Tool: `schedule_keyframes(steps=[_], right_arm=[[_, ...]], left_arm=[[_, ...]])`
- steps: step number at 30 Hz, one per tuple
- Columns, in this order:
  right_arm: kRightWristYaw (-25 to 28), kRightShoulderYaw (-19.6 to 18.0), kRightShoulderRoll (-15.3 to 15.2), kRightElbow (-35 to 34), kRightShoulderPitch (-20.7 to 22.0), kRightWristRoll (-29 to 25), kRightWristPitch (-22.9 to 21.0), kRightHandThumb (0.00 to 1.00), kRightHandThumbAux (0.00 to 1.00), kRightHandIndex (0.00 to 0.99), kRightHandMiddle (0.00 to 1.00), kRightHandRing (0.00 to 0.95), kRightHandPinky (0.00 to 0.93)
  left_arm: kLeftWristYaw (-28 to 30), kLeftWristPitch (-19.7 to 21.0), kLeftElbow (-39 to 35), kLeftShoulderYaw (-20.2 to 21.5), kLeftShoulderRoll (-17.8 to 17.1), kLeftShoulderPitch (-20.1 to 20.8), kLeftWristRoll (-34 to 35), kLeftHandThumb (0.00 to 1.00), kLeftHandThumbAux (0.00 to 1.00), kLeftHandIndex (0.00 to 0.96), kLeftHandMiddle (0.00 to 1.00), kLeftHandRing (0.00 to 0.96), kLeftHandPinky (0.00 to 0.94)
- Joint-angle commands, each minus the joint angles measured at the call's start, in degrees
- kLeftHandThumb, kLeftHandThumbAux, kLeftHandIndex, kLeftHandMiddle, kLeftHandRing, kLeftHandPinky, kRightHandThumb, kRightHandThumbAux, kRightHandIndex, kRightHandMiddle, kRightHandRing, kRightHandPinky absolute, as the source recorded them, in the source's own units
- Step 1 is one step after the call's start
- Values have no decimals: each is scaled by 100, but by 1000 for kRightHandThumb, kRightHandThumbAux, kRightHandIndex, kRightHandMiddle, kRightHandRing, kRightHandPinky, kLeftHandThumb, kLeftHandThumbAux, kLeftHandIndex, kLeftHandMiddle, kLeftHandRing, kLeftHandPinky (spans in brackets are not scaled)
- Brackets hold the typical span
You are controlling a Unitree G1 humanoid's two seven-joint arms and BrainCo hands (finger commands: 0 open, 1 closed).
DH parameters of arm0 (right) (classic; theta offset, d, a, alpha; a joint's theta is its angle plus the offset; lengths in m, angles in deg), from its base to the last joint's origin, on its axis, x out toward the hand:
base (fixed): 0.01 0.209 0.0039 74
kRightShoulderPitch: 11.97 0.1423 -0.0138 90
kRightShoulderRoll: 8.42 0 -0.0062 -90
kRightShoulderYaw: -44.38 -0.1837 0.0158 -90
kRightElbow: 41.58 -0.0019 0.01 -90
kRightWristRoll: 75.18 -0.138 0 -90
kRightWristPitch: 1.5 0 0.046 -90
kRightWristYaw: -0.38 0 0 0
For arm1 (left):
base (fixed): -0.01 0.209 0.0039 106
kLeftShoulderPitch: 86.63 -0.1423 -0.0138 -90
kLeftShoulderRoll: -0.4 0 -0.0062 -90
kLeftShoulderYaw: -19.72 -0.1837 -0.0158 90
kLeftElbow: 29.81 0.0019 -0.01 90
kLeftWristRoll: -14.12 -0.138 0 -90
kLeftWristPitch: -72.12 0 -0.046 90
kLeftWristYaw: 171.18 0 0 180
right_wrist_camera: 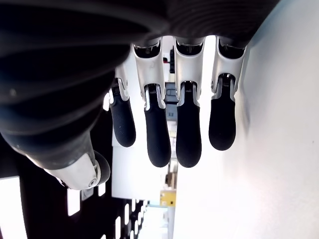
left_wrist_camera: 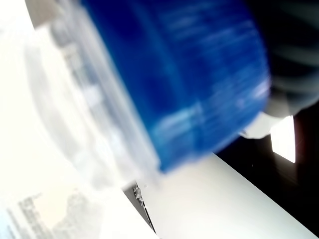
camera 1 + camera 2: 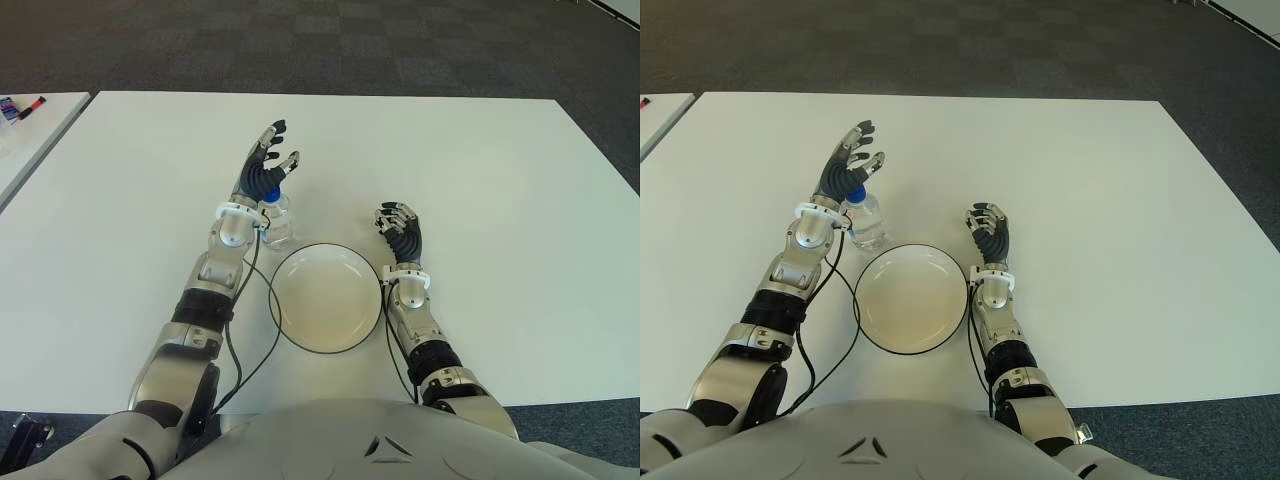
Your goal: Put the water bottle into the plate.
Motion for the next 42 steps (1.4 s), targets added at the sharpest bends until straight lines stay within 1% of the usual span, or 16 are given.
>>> schedule_keyframes(steps=[1,24,36,42], right_arm=[[20,13,131,98,-103,-11,-113,942,669,357,488,517,533],[13,19,70,110,-106,34,-128,941,669,357,487,518,550],[68,-18,60,152,-91,-25,-115,941,669,357,486,517,546],[110,-41,55,183,-73,-48,-97,941,669,358,487,516,542]], left_arm=[[42,-88,160,-52,-15,-68,31,466,566,41,114,132,189],[45,-300,184,-46,17,-158,129,458,562,46,132,145,199],[34,-338,-82,-73,10,-363,85,441,579,43,130,140,188],[53,-359,-413,-85,20,-597,99,438,573,38,135,145,194]])
